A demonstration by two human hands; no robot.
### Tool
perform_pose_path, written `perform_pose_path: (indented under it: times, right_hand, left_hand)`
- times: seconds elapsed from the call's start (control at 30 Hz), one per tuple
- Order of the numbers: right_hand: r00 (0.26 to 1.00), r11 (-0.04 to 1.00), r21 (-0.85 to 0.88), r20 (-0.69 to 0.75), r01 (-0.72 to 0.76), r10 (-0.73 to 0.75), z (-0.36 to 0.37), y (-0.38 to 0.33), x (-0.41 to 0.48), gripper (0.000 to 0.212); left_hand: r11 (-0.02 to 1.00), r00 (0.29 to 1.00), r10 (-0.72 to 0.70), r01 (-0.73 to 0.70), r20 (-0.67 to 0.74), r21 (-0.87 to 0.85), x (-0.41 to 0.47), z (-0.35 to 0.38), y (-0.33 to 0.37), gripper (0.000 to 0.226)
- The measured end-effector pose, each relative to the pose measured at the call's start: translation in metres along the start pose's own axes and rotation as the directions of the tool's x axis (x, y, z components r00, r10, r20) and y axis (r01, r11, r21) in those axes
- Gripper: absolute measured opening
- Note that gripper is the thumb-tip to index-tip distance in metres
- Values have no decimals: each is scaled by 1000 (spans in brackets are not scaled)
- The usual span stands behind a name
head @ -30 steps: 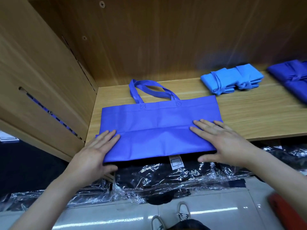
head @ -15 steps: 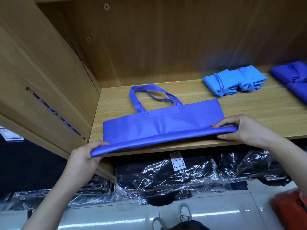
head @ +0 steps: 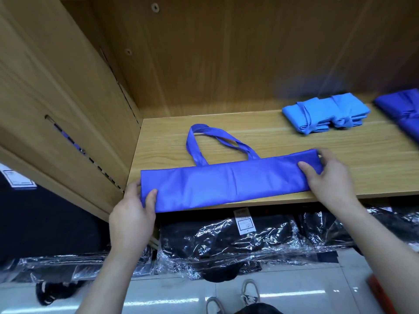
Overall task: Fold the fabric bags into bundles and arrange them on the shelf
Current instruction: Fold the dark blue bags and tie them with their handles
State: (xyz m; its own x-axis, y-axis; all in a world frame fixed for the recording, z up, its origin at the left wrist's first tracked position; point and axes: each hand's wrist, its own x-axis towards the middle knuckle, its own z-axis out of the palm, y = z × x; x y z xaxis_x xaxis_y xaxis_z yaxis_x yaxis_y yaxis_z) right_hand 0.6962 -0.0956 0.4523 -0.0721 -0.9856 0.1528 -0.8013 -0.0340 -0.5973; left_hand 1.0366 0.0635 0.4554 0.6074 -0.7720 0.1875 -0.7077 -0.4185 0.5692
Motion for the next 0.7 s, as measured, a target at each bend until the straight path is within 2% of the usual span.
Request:
perform_pose_path:
  times: [0.1,0.13,0.2,0.23,0.27,0.33,0.37,0.47,0.57,0.63,0.7]
  right_hand:
    - [999,993,-110,-19,41,-43,5,2,-9,53]
    - [999,989,-141,-14,47,-49,6,4,-11,55]
    - [999,978,-206,18,39,-36,4,4,-10,58]
    - [998,967,-251,45,42,-32,2,1,-9,58]
    - [997,954,-295,69,48,-29,1,0,-8,56]
    - [995,939,-341,100,51,-17,-2,-6,-8,55]
    - [993,941,-337,116,44,-5,-3,-8,-7,57]
    - [979,969,-245,188,-30,78,-11,-15,-2,77]
    - [937,981,-29,290,-192,192,-18,-23,5,92]
    - [937,960,120,279,-253,212,-17,-26,8,85]
    - [967,949,242,200,-202,155,-16,-32,12,72]
  left_hand:
    - [986,1000,22,-18,-22,169,2,2,-3,47]
    - [972,997,65,-55,-38,228,4,1,-4,47]
    - [929,969,241,-215,-51,301,6,2,-4,43]
    - [893,939,343,-330,14,306,6,3,-3,40]
    - [856,902,408,-431,141,286,7,6,1,43]
    - [781,812,419,-551,407,296,4,14,8,63]
    - [730,783,408,-589,468,348,2,19,8,72]
    - [634,751,381,-637,539,438,1,26,11,77]
    - [581,742,396,-659,542,478,2,21,8,91]
    - [556,738,406,-668,540,495,-4,14,9,103]
    - [544,723,362,-676,588,497,-12,1,24,108]
